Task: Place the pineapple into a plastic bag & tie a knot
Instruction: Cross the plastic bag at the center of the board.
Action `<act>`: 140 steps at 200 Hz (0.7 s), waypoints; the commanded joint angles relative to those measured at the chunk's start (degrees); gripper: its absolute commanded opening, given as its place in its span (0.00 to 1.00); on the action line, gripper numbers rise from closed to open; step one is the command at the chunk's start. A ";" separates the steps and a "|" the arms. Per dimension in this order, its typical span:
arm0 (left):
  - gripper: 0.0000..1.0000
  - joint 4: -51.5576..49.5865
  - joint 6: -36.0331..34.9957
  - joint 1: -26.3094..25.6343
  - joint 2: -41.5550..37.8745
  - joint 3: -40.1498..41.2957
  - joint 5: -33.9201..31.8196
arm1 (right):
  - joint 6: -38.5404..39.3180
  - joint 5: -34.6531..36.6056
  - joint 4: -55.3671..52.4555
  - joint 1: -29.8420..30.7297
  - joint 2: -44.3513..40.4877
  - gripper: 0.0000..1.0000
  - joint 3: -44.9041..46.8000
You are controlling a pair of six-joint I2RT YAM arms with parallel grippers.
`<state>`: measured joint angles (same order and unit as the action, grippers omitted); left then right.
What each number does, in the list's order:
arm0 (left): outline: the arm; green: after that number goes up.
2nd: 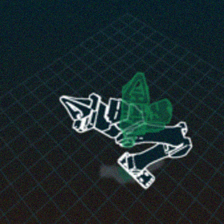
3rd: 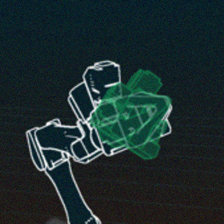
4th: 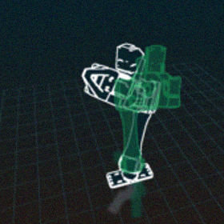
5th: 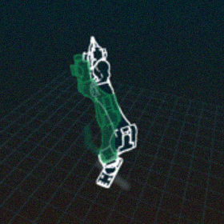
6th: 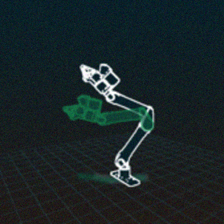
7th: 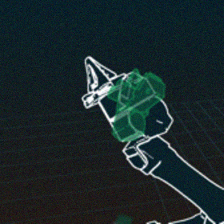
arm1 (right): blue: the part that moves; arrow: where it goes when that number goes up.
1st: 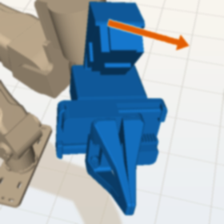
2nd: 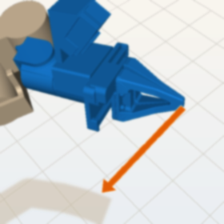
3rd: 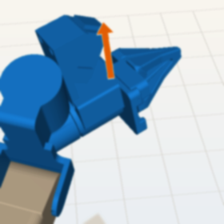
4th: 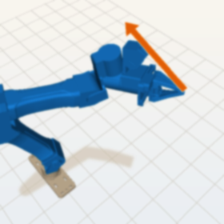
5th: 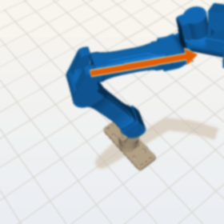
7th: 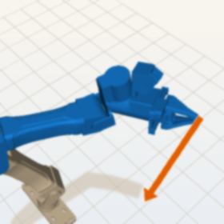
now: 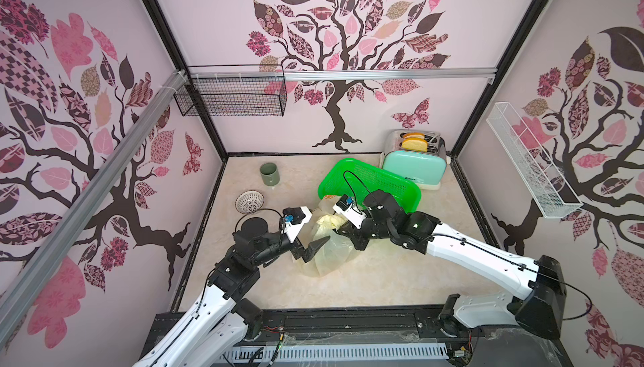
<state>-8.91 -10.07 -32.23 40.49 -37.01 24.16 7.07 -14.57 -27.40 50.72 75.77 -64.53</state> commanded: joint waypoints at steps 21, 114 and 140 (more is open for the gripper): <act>0.97 1.89 -3.71 1.17 5.41 -4.13 3.36 | -0.61 -0.74 0.85 0.08 -1.63 0.00 -0.14; 0.56 -3.13 -7.62 1.91 14.28 -9.52 9.20 | -1.55 -0.29 2.12 0.13 -2.21 0.00 0.33; 0.42 -4.25 -8.31 1.90 14.39 -9.72 8.56 | -2.19 0.32 2.90 0.09 -2.49 0.00 0.80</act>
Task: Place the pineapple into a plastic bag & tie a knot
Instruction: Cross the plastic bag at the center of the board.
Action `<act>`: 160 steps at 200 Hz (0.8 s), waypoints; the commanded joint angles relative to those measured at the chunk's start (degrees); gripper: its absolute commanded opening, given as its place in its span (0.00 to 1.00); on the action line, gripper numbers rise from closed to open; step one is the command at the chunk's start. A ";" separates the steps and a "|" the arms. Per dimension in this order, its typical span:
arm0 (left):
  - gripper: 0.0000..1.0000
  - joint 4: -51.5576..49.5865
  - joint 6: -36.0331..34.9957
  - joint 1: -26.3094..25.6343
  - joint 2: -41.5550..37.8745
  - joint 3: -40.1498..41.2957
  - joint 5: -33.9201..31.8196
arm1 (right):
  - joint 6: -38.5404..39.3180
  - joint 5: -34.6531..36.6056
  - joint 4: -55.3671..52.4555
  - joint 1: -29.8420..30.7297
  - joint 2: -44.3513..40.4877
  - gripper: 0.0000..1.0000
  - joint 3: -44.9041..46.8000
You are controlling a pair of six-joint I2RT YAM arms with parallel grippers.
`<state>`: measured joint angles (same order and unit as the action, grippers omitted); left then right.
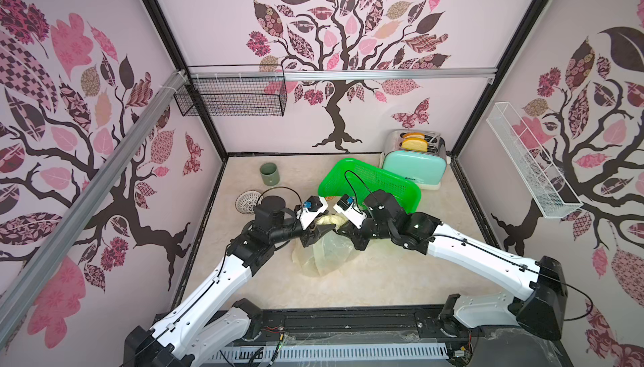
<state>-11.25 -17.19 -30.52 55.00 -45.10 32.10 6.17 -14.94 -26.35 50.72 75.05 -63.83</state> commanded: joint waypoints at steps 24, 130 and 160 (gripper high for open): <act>0.32 -2.49 -1.52 0.27 -0.45 -1.57 0.75 | -2.17 0.11 2.66 0.09 -1.53 0.00 0.44; 0.00 4.53 6.53 0.16 -2.37 -0.94 5.29 | -11.29 4.80 13.63 0.08 -0.51 0.00 2.91; 0.00 4.94 8.32 0.12 -3.45 -0.72 6.18 | -17.89 6.36 22.33 0.08 0.75 0.00 4.93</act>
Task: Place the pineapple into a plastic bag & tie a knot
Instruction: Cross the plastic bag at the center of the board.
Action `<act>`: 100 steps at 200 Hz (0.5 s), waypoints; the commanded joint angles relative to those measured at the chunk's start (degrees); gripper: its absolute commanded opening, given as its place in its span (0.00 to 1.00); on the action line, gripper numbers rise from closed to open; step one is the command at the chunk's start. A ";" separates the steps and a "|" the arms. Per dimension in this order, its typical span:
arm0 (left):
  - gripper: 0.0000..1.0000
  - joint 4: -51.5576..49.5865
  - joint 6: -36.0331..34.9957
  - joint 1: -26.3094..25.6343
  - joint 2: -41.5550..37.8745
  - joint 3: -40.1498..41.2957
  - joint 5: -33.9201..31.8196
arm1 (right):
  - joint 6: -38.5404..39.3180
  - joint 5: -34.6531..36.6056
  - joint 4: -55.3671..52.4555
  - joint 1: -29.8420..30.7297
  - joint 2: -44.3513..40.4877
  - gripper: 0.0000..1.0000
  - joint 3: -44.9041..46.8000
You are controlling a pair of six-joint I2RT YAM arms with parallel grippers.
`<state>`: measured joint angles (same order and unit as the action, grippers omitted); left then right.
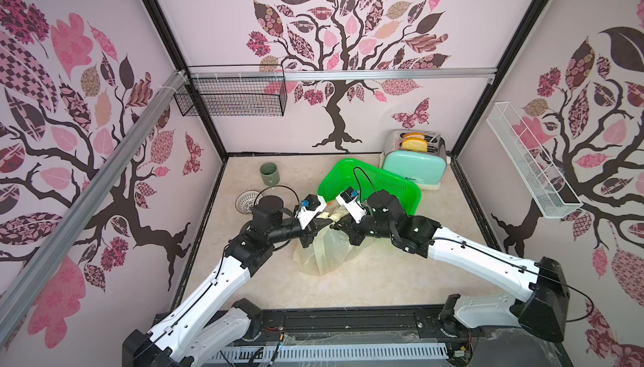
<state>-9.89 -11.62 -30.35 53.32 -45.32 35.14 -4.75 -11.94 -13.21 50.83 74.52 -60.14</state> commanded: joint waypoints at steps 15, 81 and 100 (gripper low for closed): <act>0.00 3.11 2.51 -0.06 -1.90 -0.07 3.10 | -11.16 3.96 14.00 -0.03 1.81 0.00 2.12; 0.00 7.25 4.30 -0.06 -2.86 4.13 -1.08 | -15.88 7.93 18.70 0.02 2.12 0.15 4.53; 0.00 7.51 3.58 -0.04 -2.82 4.31 -3.85 | -14.28 6.86 14.92 0.02 -0.58 0.26 5.58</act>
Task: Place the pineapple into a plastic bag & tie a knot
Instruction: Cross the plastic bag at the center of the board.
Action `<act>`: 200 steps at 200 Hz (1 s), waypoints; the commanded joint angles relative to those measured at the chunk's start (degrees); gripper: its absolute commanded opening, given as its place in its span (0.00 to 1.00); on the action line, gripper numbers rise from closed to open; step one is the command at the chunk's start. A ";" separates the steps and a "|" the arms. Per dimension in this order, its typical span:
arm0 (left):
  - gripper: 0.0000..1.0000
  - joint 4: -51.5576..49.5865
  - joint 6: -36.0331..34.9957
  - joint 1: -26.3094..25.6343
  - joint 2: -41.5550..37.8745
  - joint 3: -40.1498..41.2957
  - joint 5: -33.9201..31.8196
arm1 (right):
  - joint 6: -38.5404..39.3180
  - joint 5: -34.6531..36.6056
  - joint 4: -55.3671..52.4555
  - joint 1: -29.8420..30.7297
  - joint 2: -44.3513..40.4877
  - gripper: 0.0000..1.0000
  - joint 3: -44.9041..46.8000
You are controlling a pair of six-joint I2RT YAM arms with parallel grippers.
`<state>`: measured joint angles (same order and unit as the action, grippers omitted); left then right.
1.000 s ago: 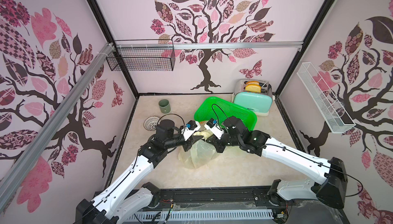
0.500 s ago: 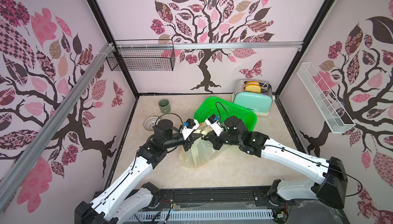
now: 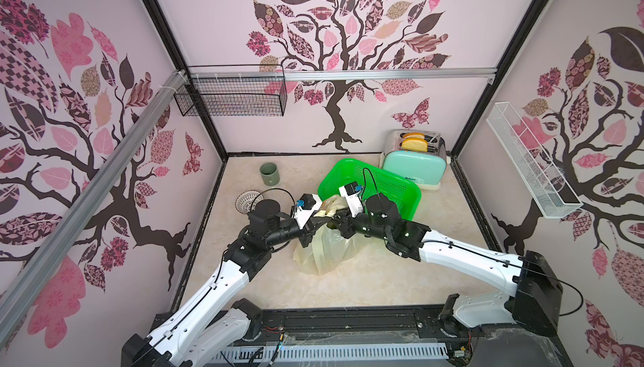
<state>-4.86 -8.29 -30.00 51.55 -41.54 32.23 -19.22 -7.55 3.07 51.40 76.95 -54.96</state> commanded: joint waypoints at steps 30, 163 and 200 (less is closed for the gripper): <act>0.00 2.73 -0.66 -0.41 -0.67 0.61 -4.30 | 2.13 0.51 -7.65 -0.60 -8.64 0.43 1.50; 0.00 2.55 -3.28 -0.37 -0.40 0.82 -2.01 | -42.74 5.51 -40.50 -0.58 -11.99 0.65 -20.75; 0.00 2.32 -3.89 -0.49 -0.38 0.68 -1.80 | -57.91 0.67 -30.35 -0.60 -9.18 0.72 -16.75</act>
<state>-3.27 -10.98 -30.30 51.48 -41.17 29.69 -62.08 -4.95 -29.17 50.96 64.86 -72.84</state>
